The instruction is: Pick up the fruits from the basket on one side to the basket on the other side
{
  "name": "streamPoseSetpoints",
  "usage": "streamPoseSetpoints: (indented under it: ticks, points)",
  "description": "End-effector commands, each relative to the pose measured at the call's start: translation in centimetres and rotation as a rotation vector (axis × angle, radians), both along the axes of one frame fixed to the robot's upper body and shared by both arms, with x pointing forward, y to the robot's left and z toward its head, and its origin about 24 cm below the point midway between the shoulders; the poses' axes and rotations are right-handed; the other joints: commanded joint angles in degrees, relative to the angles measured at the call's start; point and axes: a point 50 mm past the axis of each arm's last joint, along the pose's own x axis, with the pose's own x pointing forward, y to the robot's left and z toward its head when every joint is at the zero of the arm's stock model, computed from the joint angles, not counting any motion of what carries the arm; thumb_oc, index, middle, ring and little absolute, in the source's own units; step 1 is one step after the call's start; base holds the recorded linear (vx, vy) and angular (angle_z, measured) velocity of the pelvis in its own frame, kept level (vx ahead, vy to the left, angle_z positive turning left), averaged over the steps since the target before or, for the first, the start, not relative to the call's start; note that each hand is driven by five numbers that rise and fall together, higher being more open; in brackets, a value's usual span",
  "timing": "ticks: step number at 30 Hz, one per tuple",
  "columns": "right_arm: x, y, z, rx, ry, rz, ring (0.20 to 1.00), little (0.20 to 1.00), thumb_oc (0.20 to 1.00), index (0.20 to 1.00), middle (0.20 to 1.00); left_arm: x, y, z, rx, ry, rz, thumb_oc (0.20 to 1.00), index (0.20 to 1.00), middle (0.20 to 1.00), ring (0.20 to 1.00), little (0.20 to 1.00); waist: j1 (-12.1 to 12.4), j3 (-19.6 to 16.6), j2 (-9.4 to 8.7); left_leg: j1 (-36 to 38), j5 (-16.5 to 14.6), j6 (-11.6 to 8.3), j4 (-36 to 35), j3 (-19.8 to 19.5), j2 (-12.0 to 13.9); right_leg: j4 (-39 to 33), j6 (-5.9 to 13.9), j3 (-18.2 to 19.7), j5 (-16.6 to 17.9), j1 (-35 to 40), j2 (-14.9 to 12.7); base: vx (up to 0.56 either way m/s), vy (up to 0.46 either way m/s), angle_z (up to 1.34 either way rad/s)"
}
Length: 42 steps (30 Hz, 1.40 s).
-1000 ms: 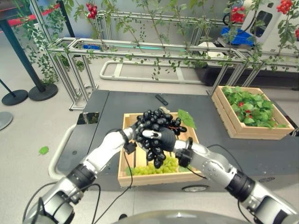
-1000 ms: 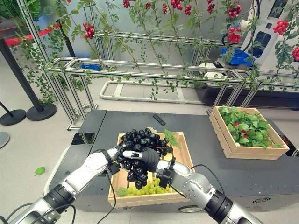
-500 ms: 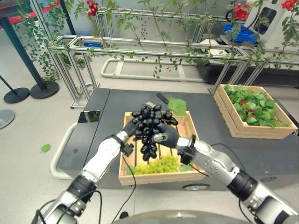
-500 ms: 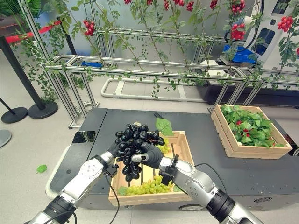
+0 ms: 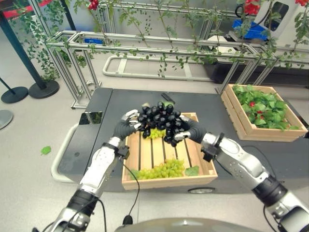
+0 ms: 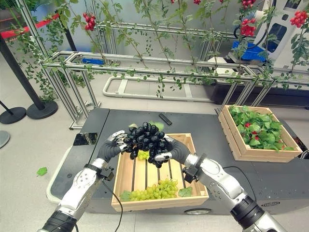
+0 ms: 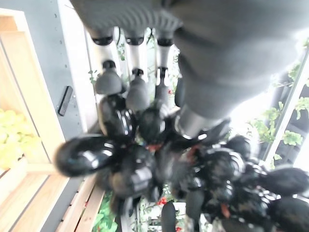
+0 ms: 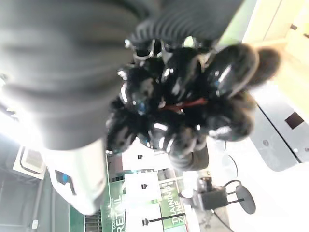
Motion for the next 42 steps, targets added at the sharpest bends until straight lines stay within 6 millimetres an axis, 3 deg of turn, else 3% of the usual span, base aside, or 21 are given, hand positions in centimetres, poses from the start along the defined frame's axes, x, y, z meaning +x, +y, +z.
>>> streamPoseSetpoints:
  ticks: [1, 10, 18, 20, 21, 22, 23, 24, 36, 42]
  points:
    - [0.2, -0.6, 3.8, 0.131, -0.195, -0.034, 1.0, 1.0, 1.0, 1.0, 1.0, 0.7, 0.9, 2.5, -0.041, -0.149, 0.05, 0.2, 0.2, 0.2, 0.2, 0.2, 0.26, -2.34, -3.4, -1.88, -5.08, 2.87, 5.04, 0.24, -1.78, 3.2, 2.79, -0.01, 3.8, -6.0, -2.14, 0.0, 0.0, 0.0]
    - [0.1, -3.7, 3.5, 0.129, -0.196, -0.157, 1.0, 1.0, 1.0, 1.0, 1.0, 0.2, 3.0, 2.5, -0.085, -0.172, 0.169, 0.2, 0.2, 0.2, 0.2, 0.2, 0.21, -2.42, -3.54, -1.98, -5.02, 2.81, 5.05, 0.13, -1.82, 3.37, 2.79, -0.05, 3.71, -6.08, -2.11, 0.0, 0.0, 0.0]
    - [0.1, -3.3, 3.5, 0.159, -0.186, -0.14, 1.0, 1.0, 1.0, 1.0, 1.0, 0.1, 3.2, 2.4, -0.093, -0.169, 0.182, 0.2, 0.2, 0.2, 0.2, 0.2, 0.25, -2.41, -3.5, -2.0, -5.08, 2.81, 5.17, 0.24, -1.88, 3.3, 2.7, 0.02, 3.76, -6.15, -2.06, 0.0, 0.0, 0.0]
    - [0.2, -3.0, 3.5, 0.172, -0.181, -0.137, 1.0, 1.0, 1.0, 1.0, 1.0, 0.1, 3.1, 2.5, -0.051, -0.177, 0.18, 1.0, 1.0, 1.0, 1.0, 1.0, 0.25, -2.39, -3.51, -1.99, -5.09, 2.87, 5.17, 0.25, -1.91, 3.21, 2.72, 0.03, 3.81, -6.15, -2.05, 0.0, 0.0, 0.0]
    - [0.2, -3.0, 3.7, 0.173, -0.189, -0.137, 1.0, 1.0, 1.0, 1.0, 1.0, 0.2, 3.2, 2.5, -0.041, -0.18, 0.181, 1.0, 1.0, 1.0, 1.0, 1.0, 0.25, -2.41, -3.49, -1.96, -5.11, 2.9, 5.16, 0.26, -1.96, 3.22, 2.72, 0.09, 3.79, -6.18, -2.0, 0.0, 0.0, 0.0]
    - [0.2, -2.9, 3.8, 0.183, -0.19, -0.136, 0.765, 0.765, 0.765, 0.765, 0.765, 0.2, 3.1, 2.6, -0.038, -0.184, 0.18, 1.0, 1.0, 1.0, 1.0, 1.0, 0.24, -2.43, -3.47, -1.97, -5.09, 2.91, 5.18, 0.26, -1.96, 3.24, 2.71, 0.08, 3.79, -6.15, -1.99, 0.0, 0.0, 0.0]
    - [0.2, -2.9, 3.8, 0.183, -0.19, -0.136, 0.325, 0.325, 0.325, 0.325, 0.325, 0.2, 3.1, 2.6, -0.038, -0.184, 0.18, 1.0, 1.0, 1.0, 1.0, 1.0, 0.24, -2.43, -3.47, -1.97, -5.09, 2.91, 5.18, 0.26, -1.96, 3.24, 2.71, 0.08, 3.79, -6.15, -1.99, 0.0, 0.0, 0.0]
    - [0.3, -2.8, 3.7, 0.22, -0.176, -0.146, 0.2, 0.2, 0.2, 0.2, 0.2, 0.3, 3.1, 2.7, -0.028, -0.188, 0.192, 1.0, 1.0, 1.0, 1.0, 1.0, 0.27, -2.38, -3.45, -1.94, -5.08, 2.9, 5.15, 0.29, -1.91, 3.28, 2.69, 0.12, 3.76, -6.14, -1.98, 0.0, 0.0, 0.0]
    - [0.2, -2.4, 4.0, 0.245, -0.185, -0.125, 0.2, 0.2, 0.2, 0.2, 0.2, 0.3, 3.3, 2.8, 0.001, -0.204, 0.211, 1.0, 1.0, 1.0, 1.0, 1.0, 0.47, -2.44, -3.53, -1.95, -5.07, 2.85, 5.08, 0.23, -1.86, 3.29, 2.67, -0.03, 3.66, -6.08, -2.1, 0.0, 0.0, 0.0]
    - [0.2, -1.9, 4.2, 0.247, -0.183, -0.094, 0.2, 0.2, 0.2, 0.2, 0.2, 0.5, 3.8, 2.8, 0.107, -0.219, 0.227, 1.0, 1.0, 1.0, 1.0, 1.0, 0.48, -2.45, -3.42, -1.89, -5.12, 2.78, 5.17, 0.28, -1.82, 3.46, 2.67, 0.01, 3.57, -6.0, -2.09, 0.0, 0.0, 0.0]
